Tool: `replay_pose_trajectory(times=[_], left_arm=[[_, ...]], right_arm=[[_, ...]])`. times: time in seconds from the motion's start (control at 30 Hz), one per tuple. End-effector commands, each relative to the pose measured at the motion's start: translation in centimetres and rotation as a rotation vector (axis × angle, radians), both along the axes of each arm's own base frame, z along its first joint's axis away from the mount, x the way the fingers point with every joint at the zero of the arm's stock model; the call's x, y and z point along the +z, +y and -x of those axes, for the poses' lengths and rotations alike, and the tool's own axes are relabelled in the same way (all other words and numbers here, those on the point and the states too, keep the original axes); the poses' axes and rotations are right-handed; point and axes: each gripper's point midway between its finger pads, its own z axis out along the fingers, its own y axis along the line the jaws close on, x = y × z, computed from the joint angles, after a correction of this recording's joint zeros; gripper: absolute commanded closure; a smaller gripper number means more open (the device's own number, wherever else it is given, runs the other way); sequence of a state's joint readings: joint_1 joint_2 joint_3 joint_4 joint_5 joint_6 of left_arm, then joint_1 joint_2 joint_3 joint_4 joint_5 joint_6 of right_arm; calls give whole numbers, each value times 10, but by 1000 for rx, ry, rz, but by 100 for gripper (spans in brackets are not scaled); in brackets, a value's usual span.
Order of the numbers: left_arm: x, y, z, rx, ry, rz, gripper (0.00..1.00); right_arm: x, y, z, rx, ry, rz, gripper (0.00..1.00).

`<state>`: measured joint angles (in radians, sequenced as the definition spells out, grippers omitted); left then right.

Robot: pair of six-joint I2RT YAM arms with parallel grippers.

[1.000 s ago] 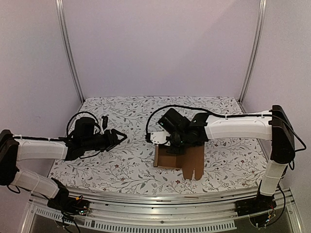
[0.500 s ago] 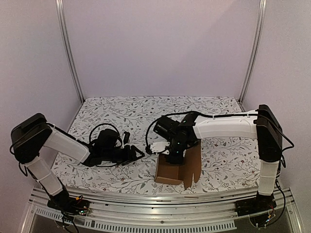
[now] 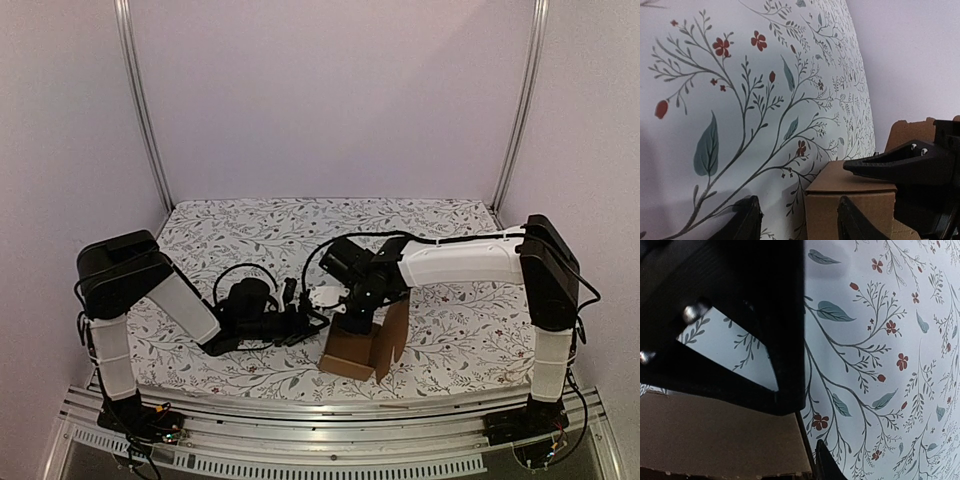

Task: Fold the paper box

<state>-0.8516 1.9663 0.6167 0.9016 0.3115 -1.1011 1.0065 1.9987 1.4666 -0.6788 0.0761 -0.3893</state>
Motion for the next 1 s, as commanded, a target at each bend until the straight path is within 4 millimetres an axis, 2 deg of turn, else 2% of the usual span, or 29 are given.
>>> replay_pose_trajectory(times=[0.0, 0.13, 0.3, 0.6, 0.73, 0.83, 0.9, 0.97], left_arm=[[-25, 6, 13, -15, 70, -91, 48], [-30, 13, 14, 9, 80, -118, 49], [-35, 19, 16, 23, 87, -133, 49], [-36, 25, 17, 30, 83, -147, 50], [-36, 25, 16, 27, 77, -149, 50], [-36, 26, 16, 28, 69, -156, 50], [-36, 26, 16, 28, 67, -161, 50], [-37, 26, 16, 26, 65, -161, 50]], right_arm=[[-17, 3, -5, -7, 1, 0, 83], [-29, -3, -2, -12, 15, 31, 80], [-24, -16, -2, -15, 7, 90, 73], [-38, -47, -5, -63, -19, 226, 71], [-31, -50, 0, -74, 9, 240, 64], [-16, -47, 3, -86, 28, 196, 57], [-7, -47, 3, -94, 26, 188, 57], [-9, -49, 3, -98, 28, 199, 57]])
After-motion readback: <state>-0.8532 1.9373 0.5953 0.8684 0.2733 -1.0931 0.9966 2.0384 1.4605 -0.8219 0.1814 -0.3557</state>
